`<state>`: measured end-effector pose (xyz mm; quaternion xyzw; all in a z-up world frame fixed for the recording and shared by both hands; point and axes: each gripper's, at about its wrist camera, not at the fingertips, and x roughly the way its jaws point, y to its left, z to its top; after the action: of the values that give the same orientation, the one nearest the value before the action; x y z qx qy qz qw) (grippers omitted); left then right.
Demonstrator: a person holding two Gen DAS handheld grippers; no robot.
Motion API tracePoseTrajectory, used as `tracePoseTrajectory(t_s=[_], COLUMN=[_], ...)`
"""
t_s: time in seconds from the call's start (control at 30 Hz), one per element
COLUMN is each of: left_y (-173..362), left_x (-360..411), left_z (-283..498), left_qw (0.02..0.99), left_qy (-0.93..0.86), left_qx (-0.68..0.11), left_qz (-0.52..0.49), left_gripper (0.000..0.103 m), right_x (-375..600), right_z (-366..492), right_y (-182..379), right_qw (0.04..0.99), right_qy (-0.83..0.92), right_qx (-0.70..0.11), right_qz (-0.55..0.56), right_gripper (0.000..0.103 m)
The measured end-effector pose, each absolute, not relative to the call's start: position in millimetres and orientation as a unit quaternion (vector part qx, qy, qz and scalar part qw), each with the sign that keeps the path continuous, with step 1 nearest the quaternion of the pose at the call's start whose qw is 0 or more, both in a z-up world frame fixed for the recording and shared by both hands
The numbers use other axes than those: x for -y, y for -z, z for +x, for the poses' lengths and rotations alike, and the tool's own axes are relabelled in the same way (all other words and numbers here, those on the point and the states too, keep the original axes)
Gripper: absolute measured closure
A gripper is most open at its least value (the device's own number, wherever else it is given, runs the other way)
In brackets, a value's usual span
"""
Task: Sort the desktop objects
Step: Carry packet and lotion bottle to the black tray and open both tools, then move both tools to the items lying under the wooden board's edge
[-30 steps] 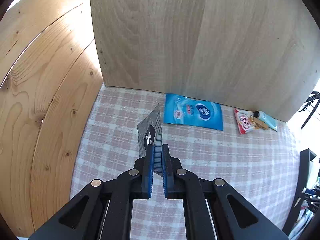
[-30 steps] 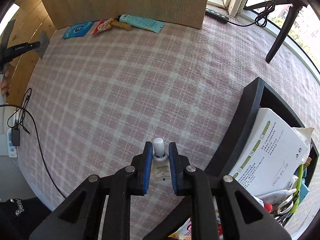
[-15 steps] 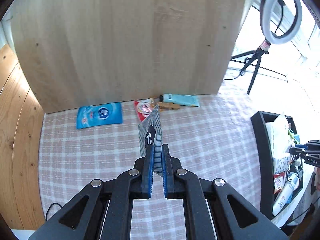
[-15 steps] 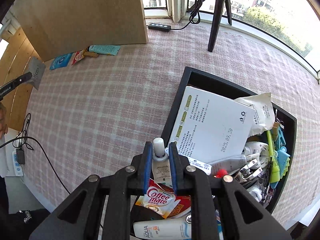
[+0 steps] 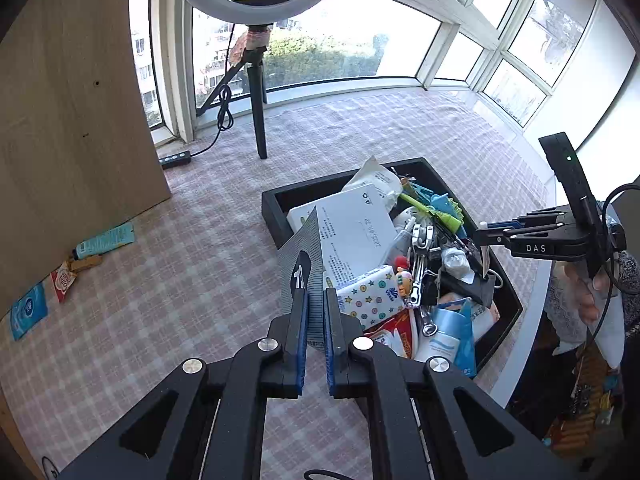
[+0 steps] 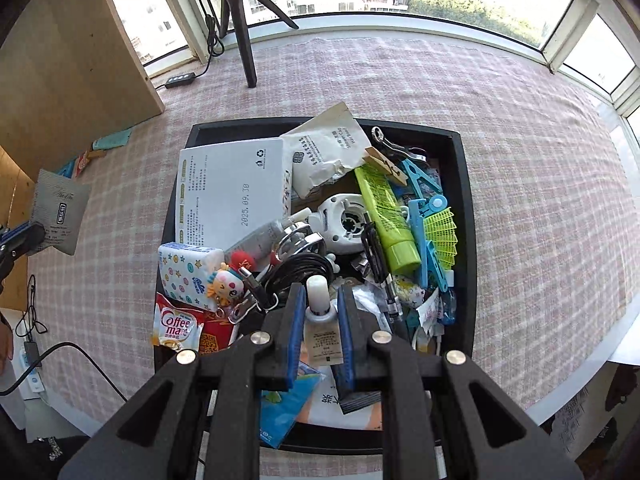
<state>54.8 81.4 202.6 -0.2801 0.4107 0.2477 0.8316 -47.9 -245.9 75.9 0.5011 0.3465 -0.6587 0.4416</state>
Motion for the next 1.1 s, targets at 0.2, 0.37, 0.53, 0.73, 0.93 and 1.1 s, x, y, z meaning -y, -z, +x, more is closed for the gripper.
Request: tracePoseTrajectory(t_s=[0.2, 0.37, 0.53, 0.73, 0.93, 1.1], left_y=[-211, -215, -217, -215, -205, -198], left_x=[-41, -13, -2, -11, -37, -66], left_z=[115, 155, 179, 168, 133, 91], left_qw=[0.848, 0.855, 0.857, 0.854, 0.844, 0.834], left_qy=[-0.191, -0.154, -0.148, -0.156, -0.183, -0.228], left_qx=[-0.428, -0.444, -0.448, -0.448, -0.442, -0.438], left_qz=[-0.247, -0.222, -0.207, -0.214, -0.242, -0.246], left_gripper=[0.097, 0.096, 0.069, 0.071, 0.071, 0.071], right_x=[215, 203, 200, 200, 212, 232], right_z=[-78, -90, -89, -83, -70, -43], right_y=[-69, -67, -66, -75, -83, -87], right_qw=[0.419, 0.415, 0.421, 0.435, 0.454, 0.483], right_qy=[0.669, 0.671, 0.668, 0.669, 0.665, 0.653], right_qx=[-0.331, -0.322, -0.328, -0.323, -0.325, -0.335], right_qz=[0.517, 0.523, 0.520, 0.508, 0.497, 0.477], right_gripper=[0.087, 0.086, 0.073, 0.071, 0.071, 0.071])
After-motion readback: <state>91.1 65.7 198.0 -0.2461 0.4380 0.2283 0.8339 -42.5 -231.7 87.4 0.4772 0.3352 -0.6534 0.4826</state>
